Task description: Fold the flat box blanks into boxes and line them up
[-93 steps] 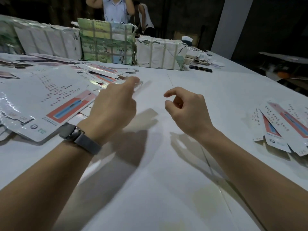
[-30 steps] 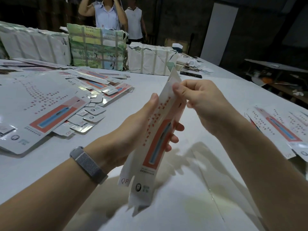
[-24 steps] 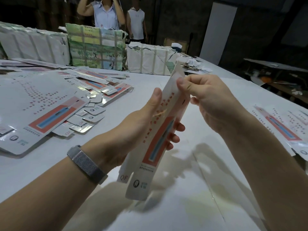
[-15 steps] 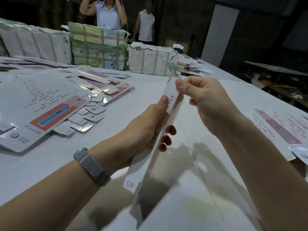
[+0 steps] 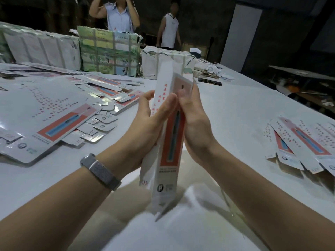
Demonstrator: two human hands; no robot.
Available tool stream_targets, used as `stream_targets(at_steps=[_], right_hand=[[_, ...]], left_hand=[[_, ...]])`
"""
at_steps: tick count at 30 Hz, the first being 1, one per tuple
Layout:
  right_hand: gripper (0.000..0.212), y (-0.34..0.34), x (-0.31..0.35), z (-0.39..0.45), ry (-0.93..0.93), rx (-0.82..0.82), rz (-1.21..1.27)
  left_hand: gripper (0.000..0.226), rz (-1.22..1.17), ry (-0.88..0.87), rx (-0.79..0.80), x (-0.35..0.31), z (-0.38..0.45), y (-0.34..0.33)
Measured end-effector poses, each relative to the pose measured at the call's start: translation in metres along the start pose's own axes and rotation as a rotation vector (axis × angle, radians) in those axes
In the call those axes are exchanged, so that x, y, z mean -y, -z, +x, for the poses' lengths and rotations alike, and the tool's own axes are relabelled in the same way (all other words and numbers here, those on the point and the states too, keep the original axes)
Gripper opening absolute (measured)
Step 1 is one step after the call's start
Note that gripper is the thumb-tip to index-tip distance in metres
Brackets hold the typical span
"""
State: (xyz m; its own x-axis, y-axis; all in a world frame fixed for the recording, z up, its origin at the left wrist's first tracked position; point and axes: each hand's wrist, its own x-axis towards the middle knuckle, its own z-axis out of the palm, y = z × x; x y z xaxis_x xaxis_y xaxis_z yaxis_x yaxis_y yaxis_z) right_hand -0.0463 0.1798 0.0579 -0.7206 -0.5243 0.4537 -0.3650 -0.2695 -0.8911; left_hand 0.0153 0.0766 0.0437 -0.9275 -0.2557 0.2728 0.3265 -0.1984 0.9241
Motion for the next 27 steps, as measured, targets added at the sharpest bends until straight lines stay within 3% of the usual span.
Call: stream_targets(at_steps=[5, 10, 14, 18, 24, 27], right_hand=[[0.045, -0.012, 0.002, -0.006, 0.009, -0.006, 0.102], [0.050, -0.014, 0.001, -0.009, -0.003, 0.014, 0.157], [0.041, -0.011, 0.001, -0.008, -0.033, 0.023, 0.173], [0.037, -0.016, -0.001, -0.011, -0.018, -0.019, 0.100], [0.034, -0.015, 0.000, -0.014, -0.031, -0.036, 0.069], [0.031, -0.012, -0.003, -0.016, -0.060, -0.034, 0.147]], left_hand=[[0.057, 0.156, -0.233, -0.125, 0.006, 0.001, -0.003], [0.044, 0.536, -0.522, -0.197, 0.005, 0.003, 0.006], [0.041, 0.359, -0.418, -0.101, 0.009, 0.004, 0.005], [0.036, 0.193, -0.306, -0.142, 0.014, 0.002, 0.001], [0.051, 0.241, -0.293, -0.138, 0.013, 0.000, 0.001], [0.047, 0.271, -0.275, -0.143, 0.016, -0.001, -0.003]])
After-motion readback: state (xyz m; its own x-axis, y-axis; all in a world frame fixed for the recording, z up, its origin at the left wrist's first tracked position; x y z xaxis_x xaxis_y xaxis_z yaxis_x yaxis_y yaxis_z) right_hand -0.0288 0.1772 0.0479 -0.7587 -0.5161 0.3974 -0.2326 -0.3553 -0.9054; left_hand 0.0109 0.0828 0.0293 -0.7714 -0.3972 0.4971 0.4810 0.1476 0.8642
